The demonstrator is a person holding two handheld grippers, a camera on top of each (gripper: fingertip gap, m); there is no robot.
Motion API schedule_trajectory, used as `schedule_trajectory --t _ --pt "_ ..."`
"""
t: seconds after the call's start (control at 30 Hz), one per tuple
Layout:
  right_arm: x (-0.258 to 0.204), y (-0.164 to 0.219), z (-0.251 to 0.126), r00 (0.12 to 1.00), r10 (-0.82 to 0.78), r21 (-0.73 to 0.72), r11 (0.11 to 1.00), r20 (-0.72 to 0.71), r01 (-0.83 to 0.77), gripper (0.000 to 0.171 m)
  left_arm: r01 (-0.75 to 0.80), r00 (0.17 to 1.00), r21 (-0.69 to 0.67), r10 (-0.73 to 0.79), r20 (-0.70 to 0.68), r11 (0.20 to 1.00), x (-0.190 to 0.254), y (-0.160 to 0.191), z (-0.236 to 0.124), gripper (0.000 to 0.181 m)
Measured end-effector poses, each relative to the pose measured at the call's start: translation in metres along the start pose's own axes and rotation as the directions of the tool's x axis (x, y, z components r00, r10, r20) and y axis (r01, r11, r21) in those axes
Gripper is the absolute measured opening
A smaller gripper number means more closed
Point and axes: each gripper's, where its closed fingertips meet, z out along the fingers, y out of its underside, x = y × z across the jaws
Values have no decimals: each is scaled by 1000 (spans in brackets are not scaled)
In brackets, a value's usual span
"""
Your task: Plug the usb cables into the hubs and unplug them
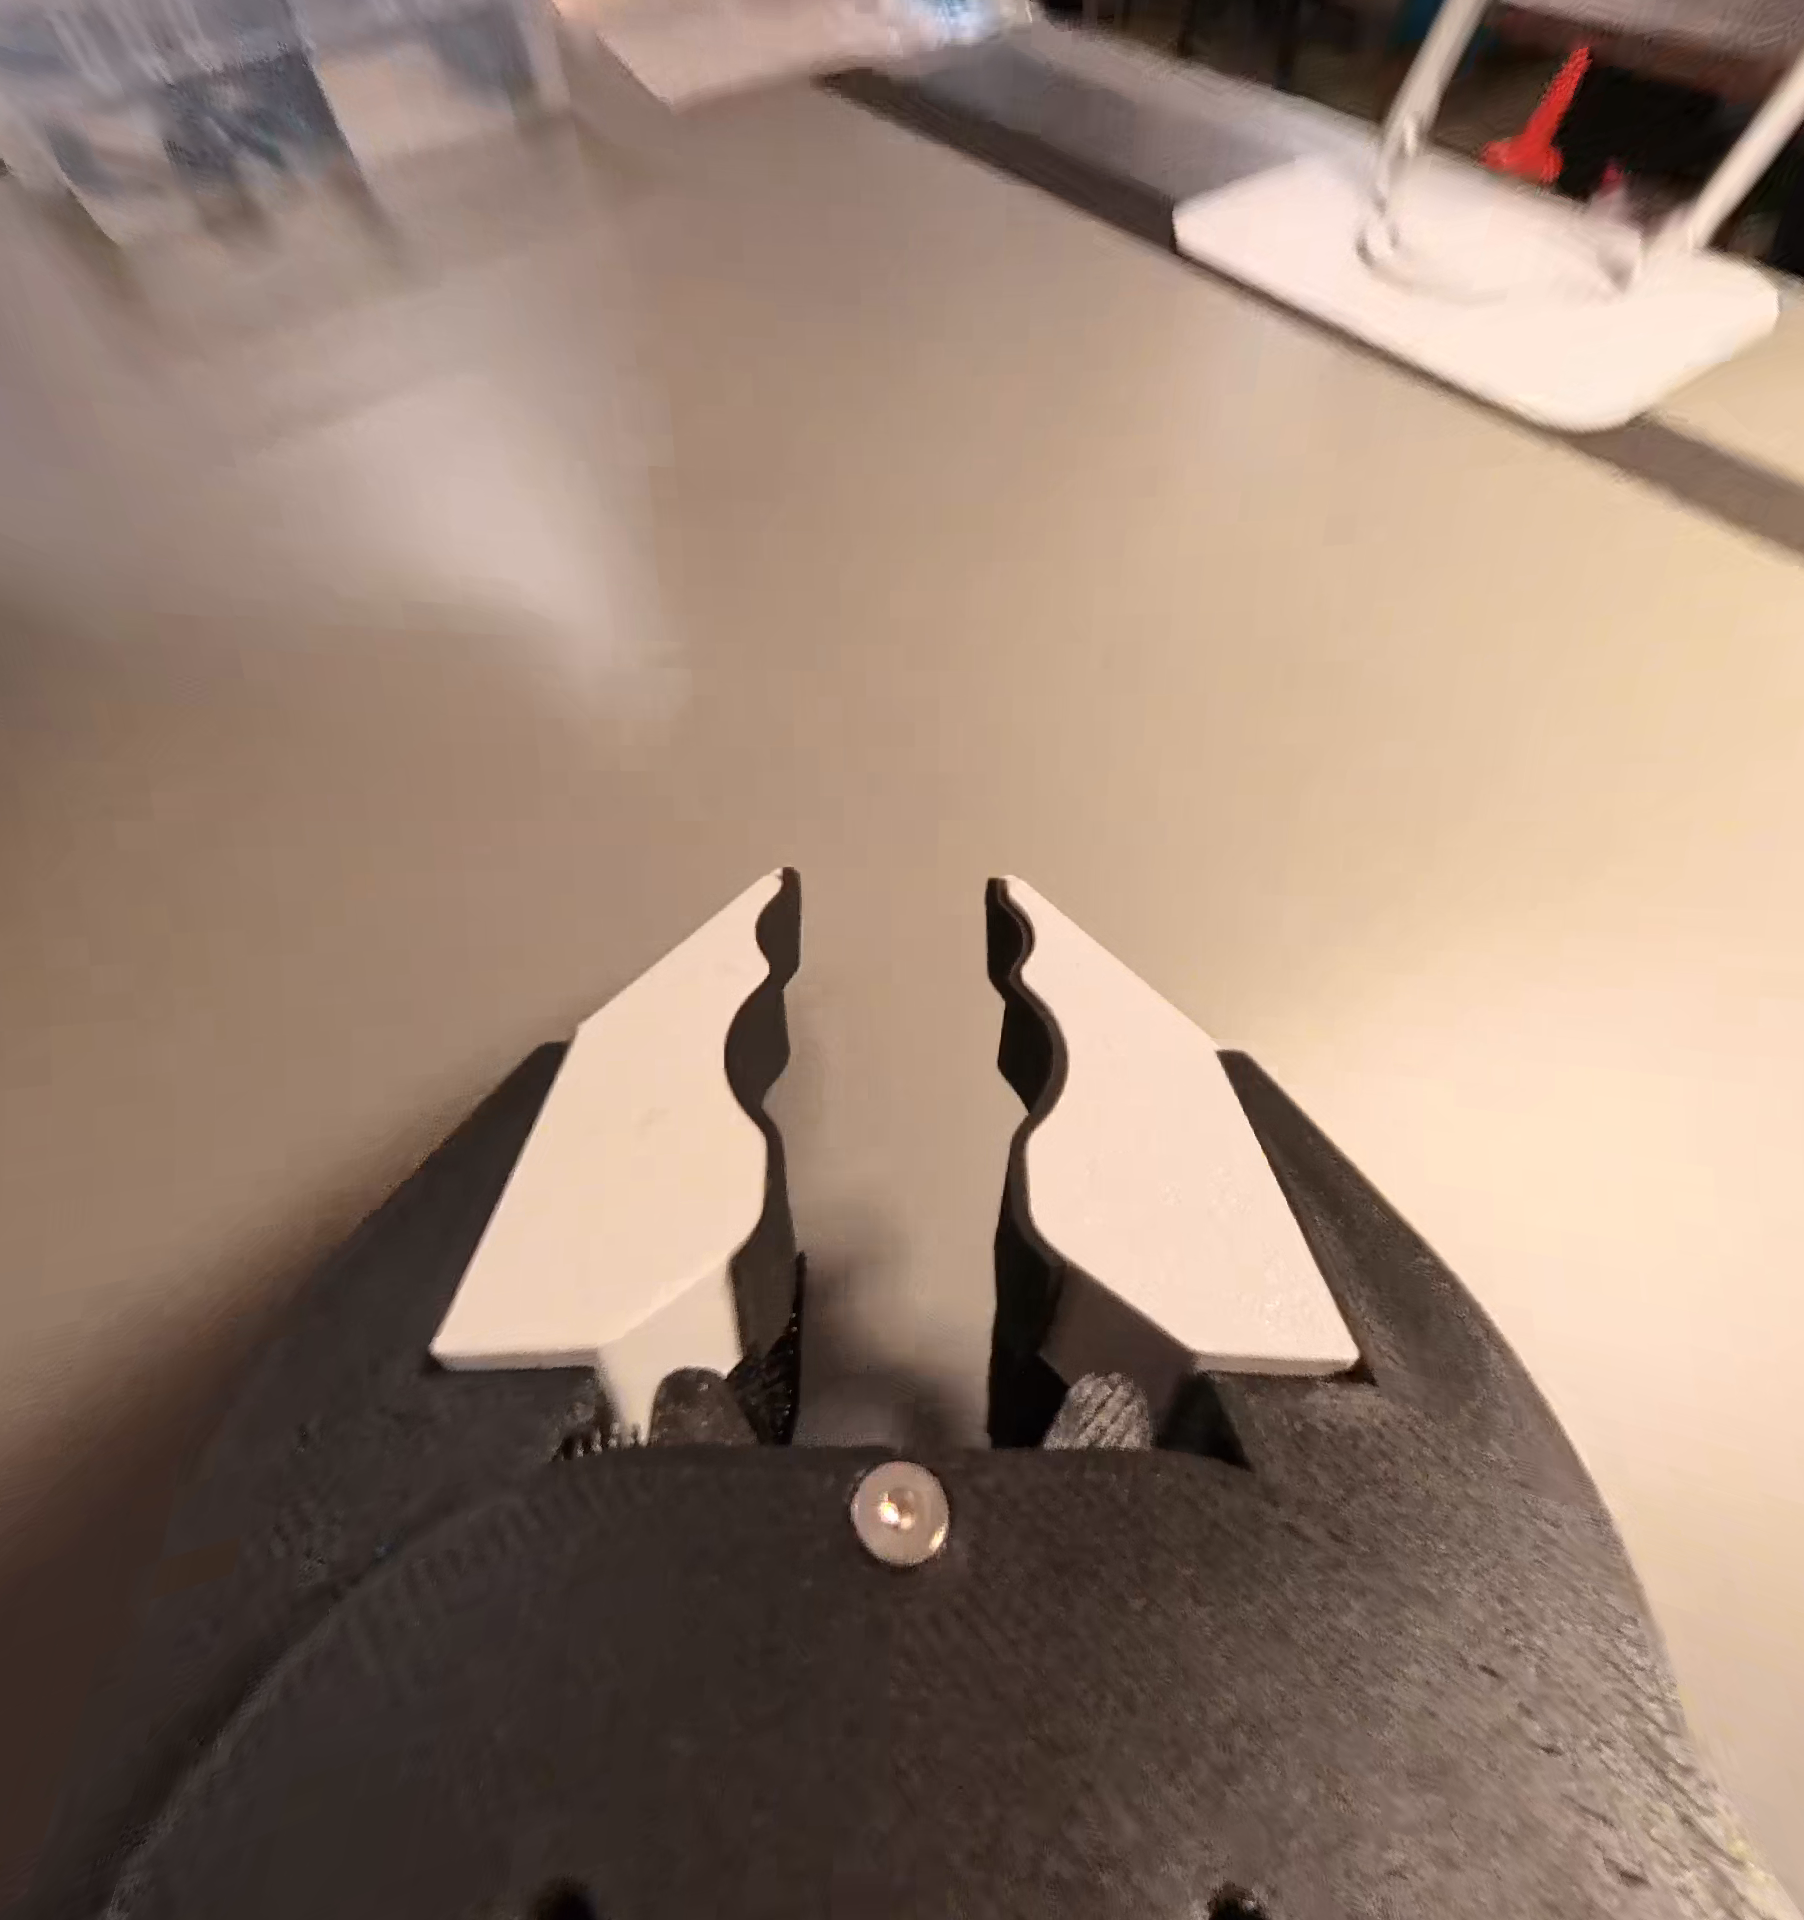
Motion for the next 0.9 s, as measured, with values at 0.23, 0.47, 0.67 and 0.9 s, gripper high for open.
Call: schedule_trajectory --t 0.23,0.47,0.67,0.9 --pt "-32 -89 51 976 -186 234 960 114 155 54 204 867 247 -57 -496 947 162 -61 107 30" --pt "-33 -89 81 963 -189 237 961 193 141 75 224 654 203 7 -756 953 273 -67 162 31" --pt "-36 -71 78 949 -243 226 954 203 197 54 167 615 187 45 -788 968 307 -59 173 31" --pt "-41 -63 76 941 -247 241 952 231 190 34 156 658 259 95 -747 953 312 -63 172 32"
